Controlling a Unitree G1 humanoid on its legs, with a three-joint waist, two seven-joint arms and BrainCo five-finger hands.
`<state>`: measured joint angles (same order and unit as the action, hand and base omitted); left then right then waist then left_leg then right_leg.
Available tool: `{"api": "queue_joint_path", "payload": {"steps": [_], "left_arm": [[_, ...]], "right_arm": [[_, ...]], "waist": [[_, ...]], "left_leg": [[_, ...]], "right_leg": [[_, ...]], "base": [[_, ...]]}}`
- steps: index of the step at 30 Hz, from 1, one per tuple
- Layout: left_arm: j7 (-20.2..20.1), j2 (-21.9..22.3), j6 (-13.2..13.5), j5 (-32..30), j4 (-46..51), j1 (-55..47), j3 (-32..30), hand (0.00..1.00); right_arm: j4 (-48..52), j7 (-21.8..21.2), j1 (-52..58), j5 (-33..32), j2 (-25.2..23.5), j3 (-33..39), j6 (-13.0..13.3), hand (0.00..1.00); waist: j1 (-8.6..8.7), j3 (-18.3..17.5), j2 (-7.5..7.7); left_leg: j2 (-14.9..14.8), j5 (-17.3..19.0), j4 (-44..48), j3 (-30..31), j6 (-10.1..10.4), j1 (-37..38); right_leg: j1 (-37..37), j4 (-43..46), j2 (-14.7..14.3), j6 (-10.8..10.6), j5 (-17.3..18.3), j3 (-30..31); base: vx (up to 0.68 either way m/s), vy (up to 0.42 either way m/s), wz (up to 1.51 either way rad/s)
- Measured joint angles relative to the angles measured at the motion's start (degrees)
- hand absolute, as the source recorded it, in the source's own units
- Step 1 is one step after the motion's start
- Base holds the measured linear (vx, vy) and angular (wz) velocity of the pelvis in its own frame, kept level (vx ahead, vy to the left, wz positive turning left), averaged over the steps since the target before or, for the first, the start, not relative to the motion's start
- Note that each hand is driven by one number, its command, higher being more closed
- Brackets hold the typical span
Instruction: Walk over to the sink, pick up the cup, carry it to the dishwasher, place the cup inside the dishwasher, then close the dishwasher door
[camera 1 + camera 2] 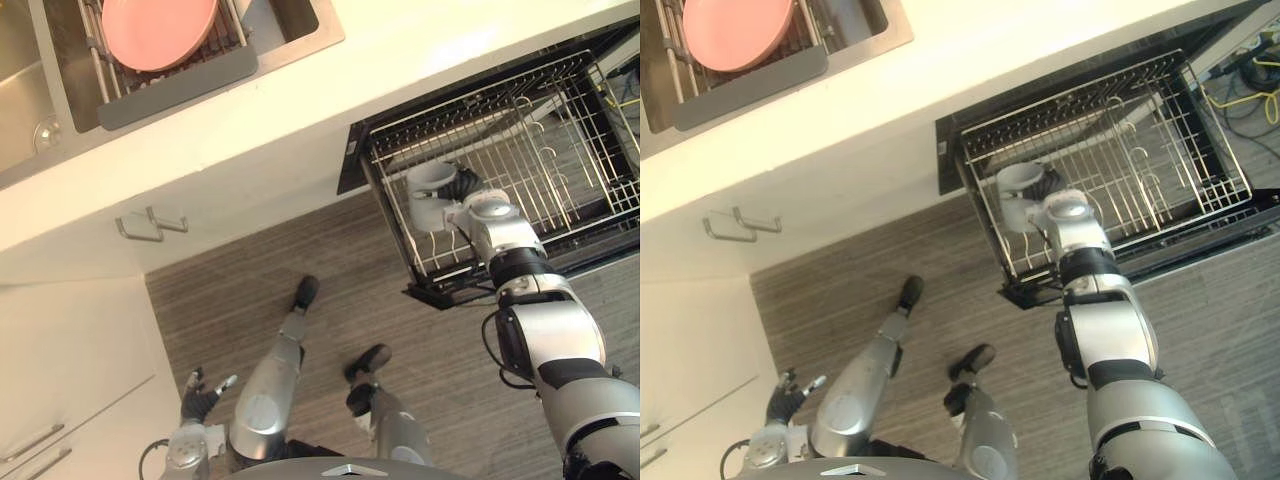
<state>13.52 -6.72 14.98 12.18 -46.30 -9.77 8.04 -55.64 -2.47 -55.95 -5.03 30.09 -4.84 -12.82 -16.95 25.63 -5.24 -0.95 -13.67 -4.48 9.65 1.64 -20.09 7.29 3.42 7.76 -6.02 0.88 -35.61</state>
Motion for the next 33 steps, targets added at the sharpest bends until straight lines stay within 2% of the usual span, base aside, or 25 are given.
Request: {"api": "queue_joint_path", "payload": {"steps": [4, 10, 15, 17, 20, 23, 25, 27, 28, 30, 33], "left_arm": [[0.44, -0.03, 0.49, 0.00, 0.03, 0.01, 1.48, 0.00], [1.35, -0.04, 0.90, -0.02, 0.23, 0.01, 1.70, 0.00], [2.41, -0.05, 0.97, -0.08, 0.64, -0.07, 1.61, 0.00], [2.34, -0.07, 1.00, -0.06, 0.78, -0.22, 1.23, 0.00], [0.63, -0.01, 1.46, -0.02, 1.02, -0.95, 0.44, 0.00], [-0.33, 0.10, 2.51, -0.46, 0.63, -2.20, -1.25, 0.00], [-0.67, -0.06, 2.84, -1.35, 0.35, -4.18, -3.16, 0.00], [-2.01, -0.08, 2.78, -2.32, -0.48, -5.87, -4.63, 0.00], [-2.46, -0.14, 2.75, -2.66, -0.76, -6.07, -4.93, 0.00], [-3.67, -0.08, 2.53, -4.77, -2.59, -6.66, -6.28, 0.00], [-4.42, 0.05, 1.93, -6.27, -4.50, -7.37, -8.01, 0.00]], "right_arm": [[-0.32, 0.12, -2.32, -0.18, 0.19, -0.65, 0.05, 0.00], [1.00, 0.38, -3.25, -4.77, 0.07, -0.61, 0.30, 0.00], [8.23, 1.31, -1.33, -11.09, -1.63, 1.75, 0.82, 0.00], [12.79, 1.23, 0.30, -12.68, -3.24, 2.33, 1.54, 0.00], [23.99, 1.18, 6.47, -16.80, -7.59, 6.68, 4.61, 0.00], [34.76, 1.24, 14.93, -18.16, -13.39, 8.29, 7.94, 0.00], [42.34, 1.18, 23.47, -18.28, -19.41, 7.72, 10.56, 0.00], [49.01, 1.15, 32.35, -18.32, -24.54, 6.46, 13.80, 0.00], [50.73, 1.07, 34.40, -18.31, -25.50, 5.82, 14.73, 0.00], [56.32, -1.00, 40.89, -18.14, -27.41, 3.04, 18.66, 0.00], [59.31, -4.00, 42.93, -18.08, -27.41, 0.32, 21.78, 0.00]], "waist": [[-0.01, 0.47, -0.94], [-0.23, 0.50, -1.01], [0.11, 0.50, -1.00], [0.85, 0.51, -0.97], [1.68, 0.48, -0.76], [3.19, 0.00, 0.25], [4.53, -1.87, 2.48], [5.75, -5.30, 4.41], [5.99, -5.85, 4.76], [6.90, -8.86, 5.52], [7.97, -11.79, 5.80]], "left_leg": [[-0.10, 0.00, 0.00, 0.01, 0.02, 0.27], [-0.23, 0.05, 0.00, -0.09, 0.29, 1.20], [-0.56, 0.31, -0.01, -0.38, 0.69, 2.75], [-0.63, 0.39, -0.02, -0.44, 0.80, 3.72], [-0.75, 0.82, -0.02, -1.51, 1.11, 5.71], [-0.84, 1.60, -0.04, -2.42, 0.95, 7.26], [-0.93, 2.44, -0.05, -3.73, 1.01, 8.20], [-0.88, 3.15, -0.03, -4.47, 0.92, 8.60], [-0.84, 3.38, -0.03, -4.67, 1.00, 9.10], [-0.61, 4.28, -0.04, -5.04, 1.00, 10.82], [-0.61, 5.14, -0.05, -5.07, 1.27, 13.02]], "right_leg": [[0.05, 0.92, 0.14, 0.04, 0.57, -0.01], [0.54, 4.51, 1.12, 0.18, 2.60, 0.21], [0.14, 6.86, 1.55, 0.48, 3.94, 0.69], [-0.56, 7.86, 1.79, 0.54, 4.65, 0.70], [-1.88, 8.27, 1.96, 0.53, 5.06, 1.57], [-2.99, 7.90, 1.96, 0.44, 5.12, 2.54], [-3.33, 7.32, 1.93, 0.34, 5.17, 3.79], [-3.87, 6.16, 1.85, 0.16, 5.06, 4.06], [-4.49, 5.72, 1.80, 0.06, 5.01, 4.16], [-6.46, 4.18, 1.58, -0.23, 4.85, 4.82], [-9.24, 2.51, 1.09, -0.35, 4.72, 4.90]], "base": [[0.00, 0.000, 0.00], [0.00, 0.000, 0.00], [-0.01, -0.021, -0.02], [-0.01, -0.065, 0.01], [-0.01, -0.051, -0.11], [0.01, -0.044, -0.17], [0.06, -0.050, -0.26], [0.11, -0.060, -0.19], [0.13, -0.054, -0.11], [0.11, -0.041, -0.10], [0.07, -0.032, -0.04]]}}
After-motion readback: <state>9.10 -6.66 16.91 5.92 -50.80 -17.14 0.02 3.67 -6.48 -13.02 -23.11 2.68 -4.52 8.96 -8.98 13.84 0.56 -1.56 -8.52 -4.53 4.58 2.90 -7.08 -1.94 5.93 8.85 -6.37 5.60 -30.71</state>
